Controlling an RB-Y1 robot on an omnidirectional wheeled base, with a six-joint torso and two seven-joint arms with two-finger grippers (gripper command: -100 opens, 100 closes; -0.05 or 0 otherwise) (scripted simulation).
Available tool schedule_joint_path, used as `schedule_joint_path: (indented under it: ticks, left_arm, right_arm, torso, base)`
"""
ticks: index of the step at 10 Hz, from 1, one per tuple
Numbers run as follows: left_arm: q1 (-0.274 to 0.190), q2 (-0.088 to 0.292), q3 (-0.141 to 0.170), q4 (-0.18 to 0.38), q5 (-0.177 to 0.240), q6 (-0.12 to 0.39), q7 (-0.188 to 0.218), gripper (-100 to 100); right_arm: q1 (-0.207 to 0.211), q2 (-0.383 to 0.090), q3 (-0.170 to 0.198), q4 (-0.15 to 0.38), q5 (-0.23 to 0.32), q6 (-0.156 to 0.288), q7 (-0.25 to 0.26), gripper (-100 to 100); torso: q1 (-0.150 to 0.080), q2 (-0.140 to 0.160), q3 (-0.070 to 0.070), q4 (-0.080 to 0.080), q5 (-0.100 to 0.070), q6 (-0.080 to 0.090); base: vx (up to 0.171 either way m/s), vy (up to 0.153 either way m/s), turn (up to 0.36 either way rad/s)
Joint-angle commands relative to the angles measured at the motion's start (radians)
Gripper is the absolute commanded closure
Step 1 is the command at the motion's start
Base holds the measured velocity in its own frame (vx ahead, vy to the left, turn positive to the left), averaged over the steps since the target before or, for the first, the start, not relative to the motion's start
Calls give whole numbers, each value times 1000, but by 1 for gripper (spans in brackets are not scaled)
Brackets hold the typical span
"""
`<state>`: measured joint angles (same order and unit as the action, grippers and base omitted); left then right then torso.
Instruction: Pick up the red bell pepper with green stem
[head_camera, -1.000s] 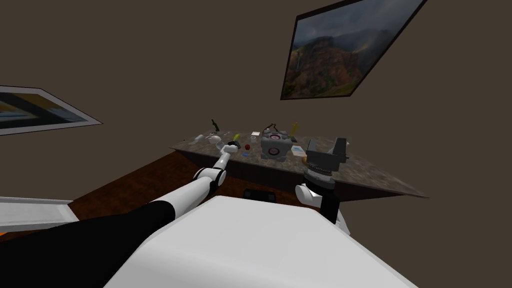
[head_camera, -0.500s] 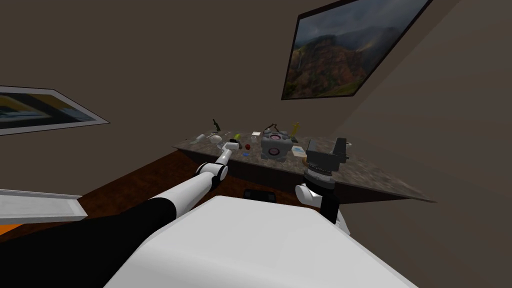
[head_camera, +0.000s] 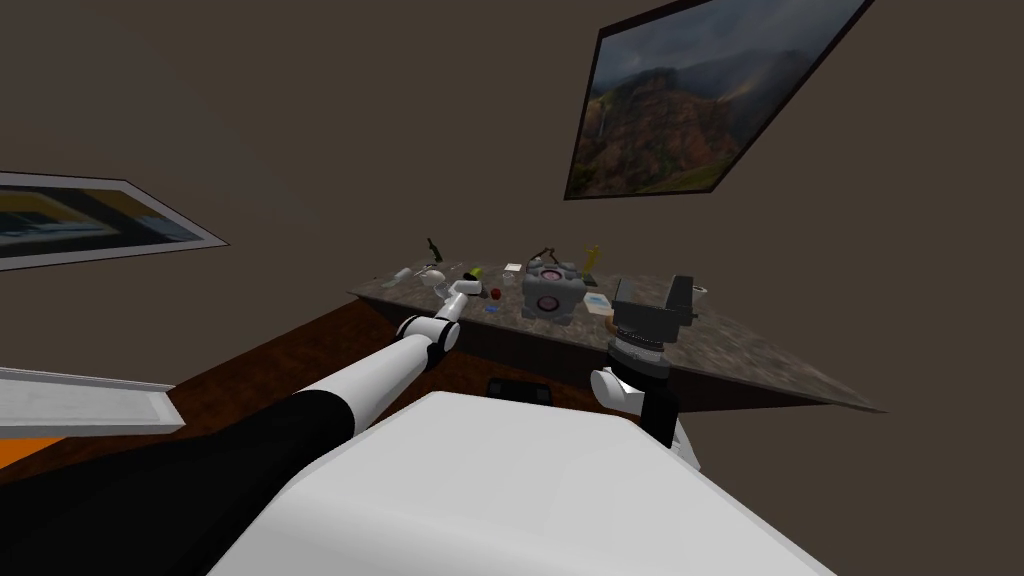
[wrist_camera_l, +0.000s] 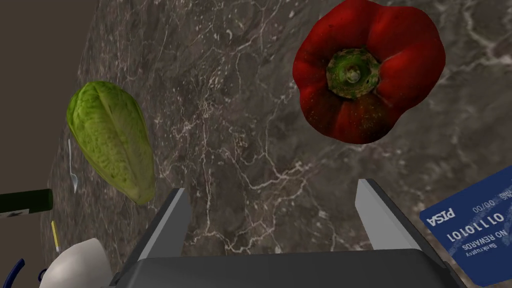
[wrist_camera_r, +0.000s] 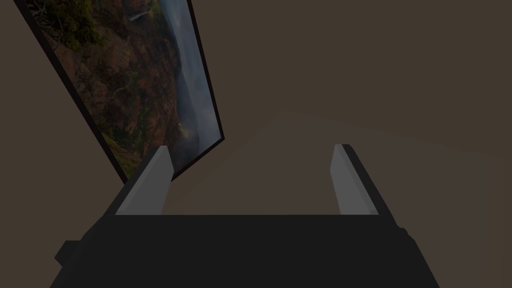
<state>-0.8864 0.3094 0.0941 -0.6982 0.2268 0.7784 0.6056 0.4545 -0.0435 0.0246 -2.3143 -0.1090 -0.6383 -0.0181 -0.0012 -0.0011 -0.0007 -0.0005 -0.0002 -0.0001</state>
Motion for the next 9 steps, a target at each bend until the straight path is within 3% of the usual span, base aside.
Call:
schedule_joint_path:
  ticks: [1,9]
  left_arm:
    - [-23,1,-1,27,11,36,6,-100]
    - [-175,11,-28,201,89,205,45,-100]
  right_arm:
    - [0,0,0,0,0,0,0,0]
    - [0,0,0,0,0,0,0,0]
  torso:
    - [0,0,0,0,0,0]
    - [0,-1,-1,0,0,0]
  base:
    - [12,-18,8]
    - [22,-14,-2]
